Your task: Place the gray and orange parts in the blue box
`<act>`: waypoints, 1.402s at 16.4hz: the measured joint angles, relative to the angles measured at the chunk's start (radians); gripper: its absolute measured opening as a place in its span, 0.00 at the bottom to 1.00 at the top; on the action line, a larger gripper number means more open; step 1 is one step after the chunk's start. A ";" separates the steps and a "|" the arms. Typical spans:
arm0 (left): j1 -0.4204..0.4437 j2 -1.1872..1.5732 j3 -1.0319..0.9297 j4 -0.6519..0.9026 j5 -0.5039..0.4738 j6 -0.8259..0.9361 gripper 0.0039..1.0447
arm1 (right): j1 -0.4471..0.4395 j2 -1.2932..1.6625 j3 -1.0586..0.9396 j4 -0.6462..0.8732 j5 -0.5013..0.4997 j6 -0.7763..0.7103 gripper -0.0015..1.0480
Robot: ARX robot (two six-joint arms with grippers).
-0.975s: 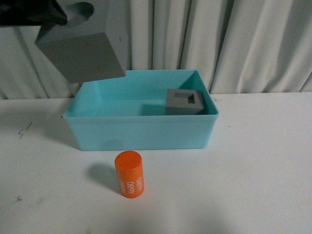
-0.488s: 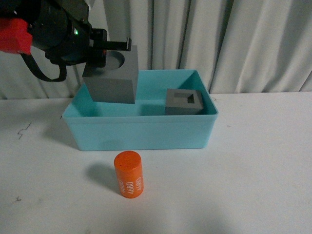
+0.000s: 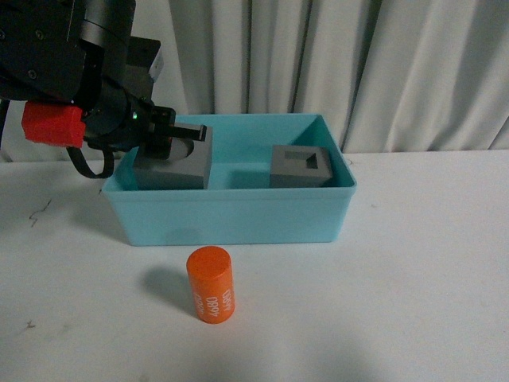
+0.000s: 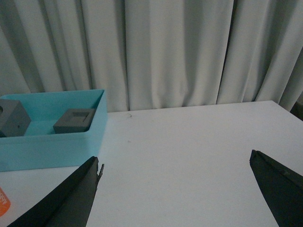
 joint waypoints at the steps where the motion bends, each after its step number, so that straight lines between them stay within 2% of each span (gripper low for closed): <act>1: -0.001 0.000 0.010 0.008 0.002 0.000 0.37 | 0.000 0.000 0.000 0.000 0.000 0.000 0.94; 4: 0.007 -0.011 0.015 -0.017 0.020 -0.025 0.75 | 0.000 0.000 0.000 0.000 0.000 0.000 0.94; 5: 0.022 -0.057 -0.019 -0.024 0.061 -0.058 0.89 | 0.000 0.000 0.000 0.000 0.000 0.000 0.94; 6: 0.034 -0.103 -0.042 -0.059 0.087 -0.083 0.95 | 0.000 0.000 0.000 0.000 0.000 0.000 0.94; 10: 0.150 -0.493 -0.274 -0.086 0.271 -0.238 0.94 | 0.000 0.000 0.000 0.000 0.000 0.000 0.94; 13: 0.386 -0.883 -0.637 -0.169 0.461 -0.219 0.94 | 0.000 0.000 0.000 0.000 0.000 0.000 0.94; 14: 0.439 -0.939 -0.726 -0.182 0.470 -0.198 0.94 | 0.000 0.000 0.000 0.000 0.000 0.000 0.94; 15: 0.441 -0.943 -0.745 -0.179 0.472 -0.182 0.94 | 0.000 0.000 0.000 0.000 0.000 0.000 0.94; 16: 0.414 -0.930 -0.813 0.111 0.440 -0.142 0.87 | 0.000 0.000 0.000 0.000 0.000 0.000 0.94; 17: 0.360 -1.022 -1.073 0.605 0.376 -0.037 0.54 | 0.000 0.000 0.000 0.000 0.002 0.000 0.94; 19: 0.337 -1.110 -1.106 0.634 0.343 -0.023 0.33 | 0.000 0.000 0.000 0.000 0.002 0.000 0.94; 23: 0.321 -1.151 -1.147 0.608 0.332 -0.023 0.19 | 0.000 0.000 0.000 0.000 0.002 0.000 0.94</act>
